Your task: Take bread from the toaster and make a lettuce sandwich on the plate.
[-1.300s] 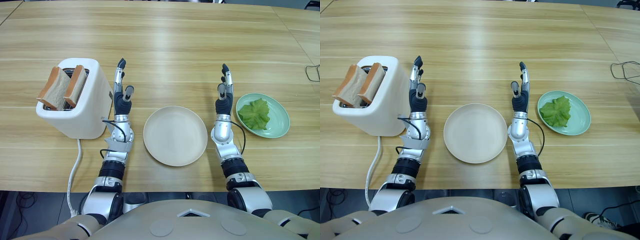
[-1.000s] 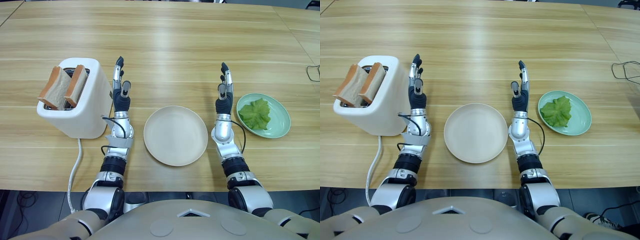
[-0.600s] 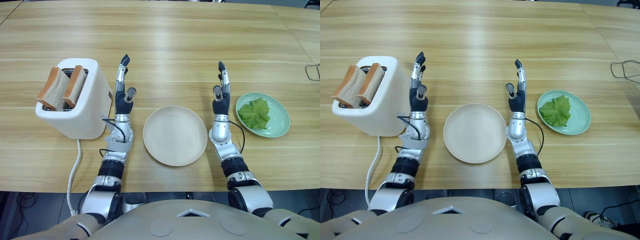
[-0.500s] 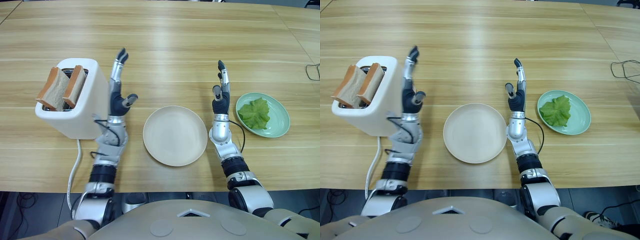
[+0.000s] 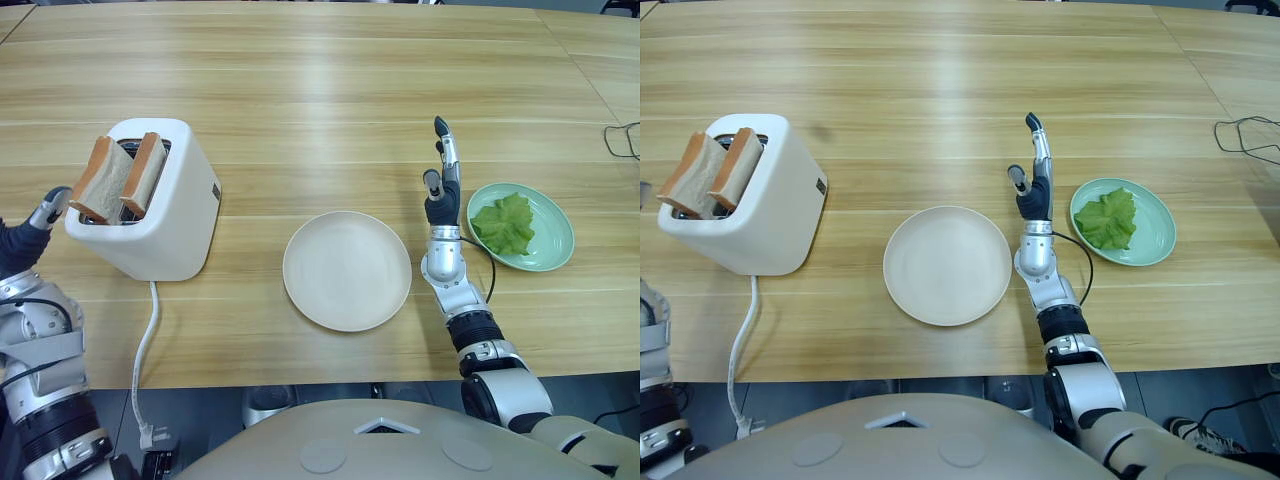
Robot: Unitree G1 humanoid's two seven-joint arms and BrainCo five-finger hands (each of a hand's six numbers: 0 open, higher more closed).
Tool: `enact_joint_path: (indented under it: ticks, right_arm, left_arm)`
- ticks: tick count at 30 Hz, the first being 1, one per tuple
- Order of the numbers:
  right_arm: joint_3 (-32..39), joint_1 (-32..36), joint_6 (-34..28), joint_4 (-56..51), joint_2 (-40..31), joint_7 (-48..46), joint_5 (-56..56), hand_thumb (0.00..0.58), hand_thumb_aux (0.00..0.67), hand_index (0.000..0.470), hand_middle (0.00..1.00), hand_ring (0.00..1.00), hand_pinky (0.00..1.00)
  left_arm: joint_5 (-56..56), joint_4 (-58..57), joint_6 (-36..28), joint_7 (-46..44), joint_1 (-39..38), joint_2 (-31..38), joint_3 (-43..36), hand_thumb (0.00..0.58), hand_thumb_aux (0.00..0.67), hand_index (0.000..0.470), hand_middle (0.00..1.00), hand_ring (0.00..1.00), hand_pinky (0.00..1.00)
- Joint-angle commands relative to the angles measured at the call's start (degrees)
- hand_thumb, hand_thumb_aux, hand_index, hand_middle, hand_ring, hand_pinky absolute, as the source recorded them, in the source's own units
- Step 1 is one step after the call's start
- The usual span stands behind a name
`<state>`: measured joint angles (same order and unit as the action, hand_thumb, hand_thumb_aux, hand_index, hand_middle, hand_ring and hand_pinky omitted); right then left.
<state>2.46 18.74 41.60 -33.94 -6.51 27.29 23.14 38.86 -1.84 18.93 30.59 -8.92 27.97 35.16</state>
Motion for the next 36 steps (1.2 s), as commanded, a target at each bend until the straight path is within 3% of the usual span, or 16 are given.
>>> enact_joint_path:
  ticks: [1, 9, 18, 19, 20, 21, 22, 23, 24, 25, 36]
  right_arm:
    - [0.2, 1.1, -0.5, -1.1, -0.8, -0.2, 0.2, 0.000, 0.000, 0.000, 0.00, 0.00, 0.00]
    - [0.2, 1.8, -0.3, -1.6, -2.0, -0.4, 0.0, 0.000, 0.000, 0.000, 0.00, 0.00, 0.00]
    - [0.4, 1.1, -0.8, -1.9, -2.8, -0.1, 0.6, 0.000, 0.000, 0.000, 0.00, 0.00, 0.00]
    - [0.5, 1.0, -0.8, -1.9, -2.9, 0.0, 0.8, 0.000, 0.000, 0.000, 0.00, 0.00, 0.00]
    - [0.5, 0.9, -0.9, -1.9, -3.0, 0.0, 0.9, 0.000, 0.000, 0.000, 0.00, 0.00, 0.00]
    - [0.5, 0.8, -0.8, -1.9, -3.0, 0.0, 1.0, 0.000, 0.000, 0.000, 0.00, 0.00, 0.00]
    - [0.4, 0.7, -0.8, -1.9, -3.1, 0.0, 1.0, 0.000, 0.000, 0.000, 0.00, 0.00, 0.00]
    - [0.4, 0.6, -0.8, -1.8, -3.1, 0.0, 1.0, 0.000, 0.000, 0.000, 0.00, 0.00, 0.00]
    - [0.4, 0.5, -0.8, -1.8, -3.1, 0.0, 1.0, 0.000, 0.000, 0.000, 0.00, 0.00, 0.00]
    - [0.4, 0.4, -0.9, -1.8, -3.2, 0.0, 1.0, 0.000, 0.000, 0.000, 0.00, 0.00, 0.00]
    - [0.4, 0.7, -1.2, -1.4, -3.0, 0.0, 0.9, 0.000, 0.000, 0.000, 0.00, 0.00, 0.00]
  left_arm:
    - [0.6, -4.4, -3.9, -0.1, -1.1, 1.5, -1.7, 0.000, 0.000, 0.000, 0.00, 0.00, 0.00]
    - [1.1, -9.3, -9.2, -2.3, -0.4, 4.0, -9.2, 0.000, 0.000, 0.000, 0.00, 0.00, 0.00]
    - [-0.8, -11.4, -10.3, -6.2, 3.6, 6.6, -15.9, 0.000, 0.000, 0.000, 0.00, 0.00, 0.00]
    - [-1.4, -11.3, -10.3, -6.7, 3.6, 6.8, -16.2, 0.009, 0.005, 0.004, 0.00, 0.00, 0.00]
    - [-1.8, -11.4, -10.3, -7.3, 3.5, 7.0, -16.4, 0.156, 0.097, 0.067, 0.00, 0.00, 0.00]
    - [-2.0, -11.3, -10.7, -7.6, 3.5, 7.1, -16.6, 0.156, 0.097, 0.067, 0.00, 0.00, 0.00]
    - [-2.1, -11.3, -10.9, -8.0, 3.4, 7.4, -16.9, 0.579, 0.649, 0.446, 0.53, 0.53, 0.53]
    - [-2.1, -11.2, -11.0, -8.4, 3.4, 7.6, -17.1, 0.580, 0.670, 0.460, 0.83, 0.83, 0.83]
    - [-2.2, -10.9, -10.9, -8.5, 3.2, 7.8, -17.4, 0.580, 0.670, 0.460, 0.83, 0.83, 0.83]
    - [-2.2, -10.2, -10.9, -8.8, 3.0, 8.0, -17.8, 0.580, 0.670, 0.460, 1.00, 1.00, 1.00]
    - [-3.0, -6.5, -9.6, -11.3, 2.9, 8.0, -20.8, 0.580, 0.670, 0.460, 1.00, 1.00, 1.00]
